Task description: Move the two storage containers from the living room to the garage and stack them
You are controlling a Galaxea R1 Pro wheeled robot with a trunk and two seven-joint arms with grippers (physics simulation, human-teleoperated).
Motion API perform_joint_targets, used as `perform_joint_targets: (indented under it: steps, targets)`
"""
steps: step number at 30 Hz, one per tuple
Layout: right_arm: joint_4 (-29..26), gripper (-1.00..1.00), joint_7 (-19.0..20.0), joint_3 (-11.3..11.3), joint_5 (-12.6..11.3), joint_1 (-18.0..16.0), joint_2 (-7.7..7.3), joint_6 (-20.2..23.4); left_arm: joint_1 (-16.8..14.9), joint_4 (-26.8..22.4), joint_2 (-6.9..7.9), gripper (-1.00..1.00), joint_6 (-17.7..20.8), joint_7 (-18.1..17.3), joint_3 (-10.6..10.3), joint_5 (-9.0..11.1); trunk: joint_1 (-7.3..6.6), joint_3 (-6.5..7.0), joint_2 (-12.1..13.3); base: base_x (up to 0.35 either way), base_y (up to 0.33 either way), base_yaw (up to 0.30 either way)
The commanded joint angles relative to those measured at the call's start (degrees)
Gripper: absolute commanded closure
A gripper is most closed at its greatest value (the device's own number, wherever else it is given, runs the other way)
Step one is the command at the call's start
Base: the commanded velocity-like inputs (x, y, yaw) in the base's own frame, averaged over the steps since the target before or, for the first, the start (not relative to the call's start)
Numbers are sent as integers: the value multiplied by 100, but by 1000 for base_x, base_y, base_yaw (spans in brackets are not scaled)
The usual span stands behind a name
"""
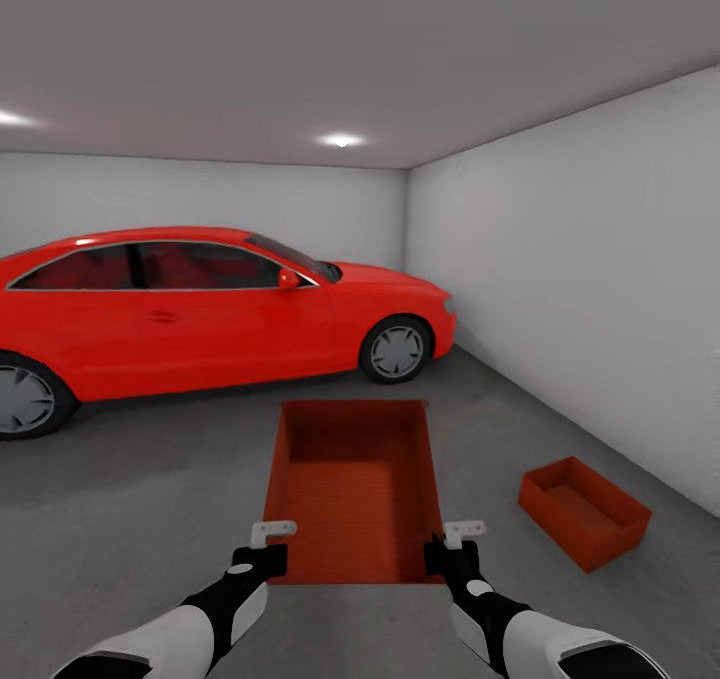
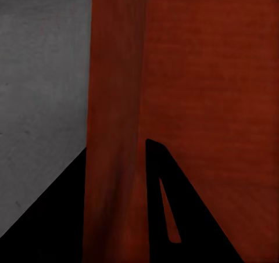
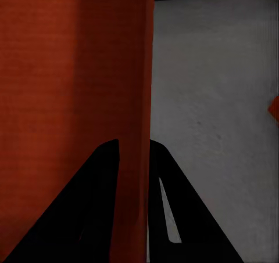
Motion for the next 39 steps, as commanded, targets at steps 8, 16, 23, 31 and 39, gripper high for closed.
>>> perform_joint_targets:
  steps: [8, 16, 23, 31, 39]
  targets:
    - [22, 100, -45, 116, -215, -4, 0, -55, -7, 0, 4, 100, -27, 102, 311, 25, 5, -2, -4, 322, 0, -259]
    - [22, 100, -45, 116, -215, -3, 0, -51, -7, 0, 4, 100, -29, 102, 311, 25, 5, -2, -4, 322, 0, -259]
    - [22, 100, -45, 116, -215, -4, 0, -51, -7, 0, 4, 100, -30, 102, 311, 25, 5, -2, -4, 322, 0, -259]
    - [22, 100, -45, 116, -215, -4, 0, -51, -7, 0, 4, 100, -30, 102, 311, 25, 5, -2, -4, 322, 35, -259]
    - [22, 100, -45, 115, -222, -3, 0, -50, -7, 0, 9, 100, -31, 102, 311, 25, 5, -2, -4, 322, 70, -259]
